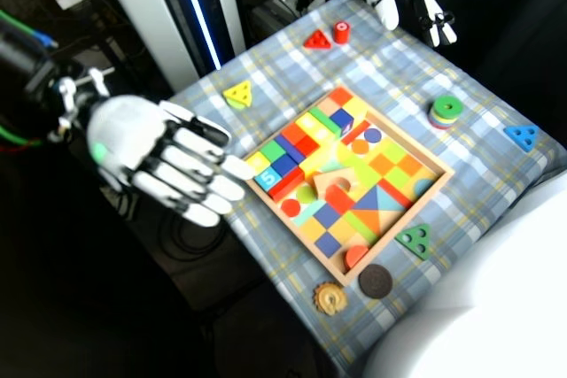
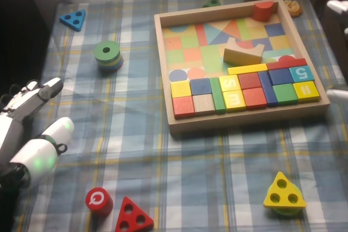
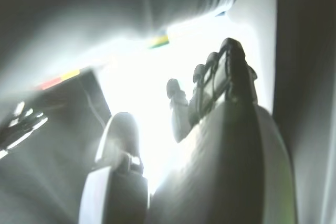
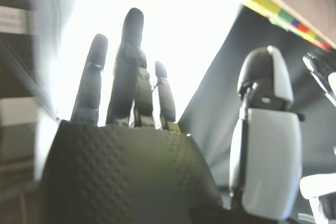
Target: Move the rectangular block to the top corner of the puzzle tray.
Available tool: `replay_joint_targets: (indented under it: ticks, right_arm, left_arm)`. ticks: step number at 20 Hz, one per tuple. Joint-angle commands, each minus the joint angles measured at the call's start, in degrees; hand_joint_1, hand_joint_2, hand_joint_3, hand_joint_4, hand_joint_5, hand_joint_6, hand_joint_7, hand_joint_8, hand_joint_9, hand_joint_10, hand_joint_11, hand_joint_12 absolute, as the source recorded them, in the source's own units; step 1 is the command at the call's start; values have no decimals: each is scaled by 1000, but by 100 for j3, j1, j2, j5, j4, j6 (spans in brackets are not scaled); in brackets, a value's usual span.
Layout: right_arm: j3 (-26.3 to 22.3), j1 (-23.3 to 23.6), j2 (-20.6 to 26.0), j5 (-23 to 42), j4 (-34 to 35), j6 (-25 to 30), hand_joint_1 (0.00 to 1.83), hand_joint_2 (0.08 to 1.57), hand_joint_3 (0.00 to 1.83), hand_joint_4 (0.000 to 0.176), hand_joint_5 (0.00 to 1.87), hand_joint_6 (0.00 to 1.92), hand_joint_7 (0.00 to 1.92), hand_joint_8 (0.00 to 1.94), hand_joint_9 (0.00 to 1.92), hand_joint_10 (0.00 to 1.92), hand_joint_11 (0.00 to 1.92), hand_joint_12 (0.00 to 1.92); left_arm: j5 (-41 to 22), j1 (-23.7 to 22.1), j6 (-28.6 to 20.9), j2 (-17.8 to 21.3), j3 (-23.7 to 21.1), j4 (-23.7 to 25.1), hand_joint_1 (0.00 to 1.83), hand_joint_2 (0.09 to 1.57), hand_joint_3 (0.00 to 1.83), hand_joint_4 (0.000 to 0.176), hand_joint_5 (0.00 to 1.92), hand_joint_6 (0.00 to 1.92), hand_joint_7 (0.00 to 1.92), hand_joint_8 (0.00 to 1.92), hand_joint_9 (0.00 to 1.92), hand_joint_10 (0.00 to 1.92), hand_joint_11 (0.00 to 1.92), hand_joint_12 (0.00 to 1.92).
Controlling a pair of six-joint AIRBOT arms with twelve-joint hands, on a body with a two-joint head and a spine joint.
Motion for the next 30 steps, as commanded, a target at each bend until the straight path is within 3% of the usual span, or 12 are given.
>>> replay_joint_targets:
  ticks: [1,3,7,9,11,12,13,15,18,22,25,30]
  right_arm:
    - [87,161,81,317,-257,81,851,959,0,12,204,0,293,8,257,18,0,878]
    - [215,468,178,-189,-685,81,833,985,3,62,186,0,313,8,274,16,0,919]
    - [636,1420,199,-1427,-1842,341,840,1045,12,57,147,0,277,3,324,19,0,1180]
    - [879,1788,178,-1764,-2336,770,855,1071,7,42,130,0,533,52,619,150,89,1523]
    - [1006,2176,170,-2009,-2818,1046,882,1079,0,35,73,1,882,349,755,1255,582,1829]
    - [1059,2388,159,-2132,-3162,1325,958,1057,0,37,77,0,859,1069,884,1696,799,1903]
    - [1127,2537,122,-2215,-3389,1523,998,1037,0,36,89,3,818,1479,946,1876,932,1917]
    - [1450,2803,-62,-2324,-3934,2389,1238,991,0,23,135,11,1038,1911,1303,1919,1314,1921]
    - [1948,3166,-335,-2522,-4757,3559,1482,1015,2,0,154,6,1205,1941,1497,1921,1557,1921]
    - [2078,3700,-433,-3128,-5750,3839,1707,1077,18,0,238,15,1316,1941,1528,1921,1583,1921]
    - [2350,4061,-547,-3318,-7047,5216,1783,1084,11,0,303,17,1271,1941,1479,1921,1530,1921]
    - [2423,4628,-672,-3767,-9066,6198,1781,1076,4,0,335,7,1400,1941,1598,1921,1653,1921]
  left_arm:
    - [-612,2,-21,43,-5,256,524,1389,0,63,393,8,153,5,46,4,0,0]
    - [-560,5,-19,35,1,229,515,1393,0,74,387,4,143,5,38,5,0,0]
    - [-480,30,8,31,0,224,476,1395,2,64,385,1,136,1,42,4,0,0]
    - [-424,34,8,30,0,249,468,1392,0,60,395,4,147,5,57,9,0,0]
    - [-398,44,9,23,0,250,443,1397,2,86,381,0,143,2,55,6,0,0]
    - [-401,50,9,12,-5,240,459,1395,0,81,385,2,144,1,59,6,0,0]
    - [-417,69,9,4,-16,219,462,1397,1,78,389,3,145,2,59,6,0,0]
    - [-434,112,9,-5,-31,189,464,1400,2,73,381,0,139,0,55,3,0,0]
    - [-444,138,8,-9,-47,180,447,1404,3,69,382,1,141,1,60,3,0,0]
    - [-385,139,8,-12,-20,185,458,1407,2,73,373,0,132,0,61,2,0,0]
    - [-343,138,8,-14,-2,201,481,1407,0,55,385,4,142,3,61,1,0,0]
    - [-261,138,9,-20,24,225,453,1412,1,80,380,2,134,2,63,1,0,0]
